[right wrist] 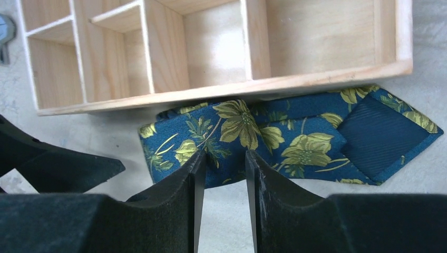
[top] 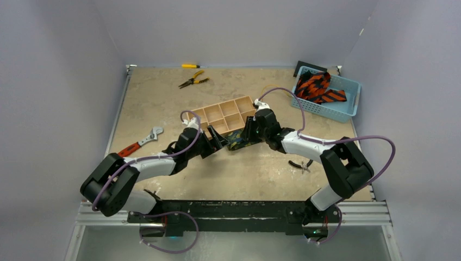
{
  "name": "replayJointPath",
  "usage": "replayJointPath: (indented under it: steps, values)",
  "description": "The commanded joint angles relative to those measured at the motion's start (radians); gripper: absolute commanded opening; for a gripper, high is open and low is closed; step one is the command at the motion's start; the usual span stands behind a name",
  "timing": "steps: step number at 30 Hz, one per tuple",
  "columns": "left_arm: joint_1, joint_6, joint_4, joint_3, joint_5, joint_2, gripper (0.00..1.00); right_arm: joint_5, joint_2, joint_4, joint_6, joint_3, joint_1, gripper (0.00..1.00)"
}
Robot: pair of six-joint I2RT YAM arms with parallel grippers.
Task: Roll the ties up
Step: Pick up the tie at the center of the board.
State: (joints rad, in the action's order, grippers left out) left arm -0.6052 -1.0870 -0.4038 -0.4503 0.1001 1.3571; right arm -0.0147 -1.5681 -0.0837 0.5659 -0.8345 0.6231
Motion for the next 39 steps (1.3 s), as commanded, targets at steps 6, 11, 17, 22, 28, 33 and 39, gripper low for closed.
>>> replayJointPath:
  steps: [6,11,17,22,28,33,39]
  values:
    - [-0.048,-0.027,-0.164,-0.043,-0.018,0.119,0.81,-0.072,-0.038,-0.004,0.058,0.042,0.002,0.36]
    - [-0.062,-0.022,-0.207,-0.064,-0.053,0.181,0.8,-0.044,-0.044,-0.033,0.088,0.071,-0.024,0.36]
    - [-0.062,0.025,-0.216,-0.121,-0.072,0.248,0.79,0.011,-0.037,-0.043,0.105,0.075,-0.05,0.37]
    - [-0.062,0.057,-0.232,-0.165,-0.051,0.304,0.76,0.076,-0.037,-0.04,0.113,0.063,-0.075,0.37]
    - [-0.062,0.045,-0.309,-0.174,-0.004,0.384,0.71,0.141,-0.059,-0.058,0.126,0.069,-0.105,0.37]
    - [-0.062,0.03,-0.374,-0.172,0.026,0.431,0.67,0.166,-0.07,-0.071,0.131,0.078,-0.117,0.37]
    - [-0.063,0.039,-0.393,-0.188,0.044,0.451,0.54,0.18,-0.086,-0.08,0.132,0.076,-0.119,0.37]
